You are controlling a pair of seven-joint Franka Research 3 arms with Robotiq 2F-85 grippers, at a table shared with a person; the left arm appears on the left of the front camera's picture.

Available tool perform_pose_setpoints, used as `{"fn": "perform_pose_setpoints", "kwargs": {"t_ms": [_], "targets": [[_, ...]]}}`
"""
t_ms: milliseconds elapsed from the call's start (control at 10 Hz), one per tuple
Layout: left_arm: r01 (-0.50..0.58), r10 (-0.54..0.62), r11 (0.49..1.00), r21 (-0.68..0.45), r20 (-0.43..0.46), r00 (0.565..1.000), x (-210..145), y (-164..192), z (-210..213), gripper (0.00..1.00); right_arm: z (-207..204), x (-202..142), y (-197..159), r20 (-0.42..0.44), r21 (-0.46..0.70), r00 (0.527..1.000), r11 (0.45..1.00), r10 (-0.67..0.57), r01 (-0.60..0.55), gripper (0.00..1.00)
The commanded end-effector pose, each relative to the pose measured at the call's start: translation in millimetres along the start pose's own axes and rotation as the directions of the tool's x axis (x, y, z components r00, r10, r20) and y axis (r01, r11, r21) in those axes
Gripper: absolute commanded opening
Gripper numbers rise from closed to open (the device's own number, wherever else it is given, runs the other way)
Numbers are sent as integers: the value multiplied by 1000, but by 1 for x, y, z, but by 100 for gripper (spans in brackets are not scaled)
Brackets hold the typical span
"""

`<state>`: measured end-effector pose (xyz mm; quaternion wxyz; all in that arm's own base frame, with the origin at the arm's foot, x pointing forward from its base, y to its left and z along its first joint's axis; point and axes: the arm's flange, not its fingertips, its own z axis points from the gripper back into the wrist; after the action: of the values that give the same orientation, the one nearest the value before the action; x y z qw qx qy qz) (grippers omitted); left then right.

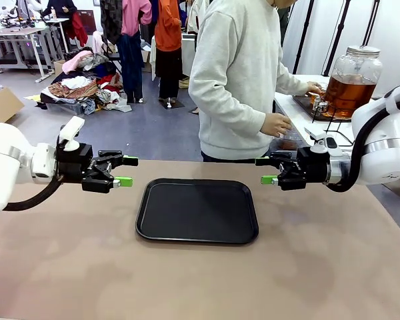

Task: Pour the drink into the iced cup.
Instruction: Open the gripper to release the iced cup you were holding.

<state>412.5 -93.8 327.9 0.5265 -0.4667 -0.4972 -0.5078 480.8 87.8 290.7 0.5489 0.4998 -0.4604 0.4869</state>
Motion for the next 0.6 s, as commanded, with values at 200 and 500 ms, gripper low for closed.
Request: {"fn": "perform_pose_setpoints", "kwargs": {"t_ms": [200, 500], "targets": [[10, -10, 1000, 4, 4, 1000, 1, -2, 0, 100, 0, 2, -1, -5, -2, 1000, 1000, -2, 2, 100], [10, -10, 1000, 4, 4, 1000, 1, -2, 0, 100, 0, 2, -1, -5, -2, 1000, 1000, -2, 2, 100]]}}
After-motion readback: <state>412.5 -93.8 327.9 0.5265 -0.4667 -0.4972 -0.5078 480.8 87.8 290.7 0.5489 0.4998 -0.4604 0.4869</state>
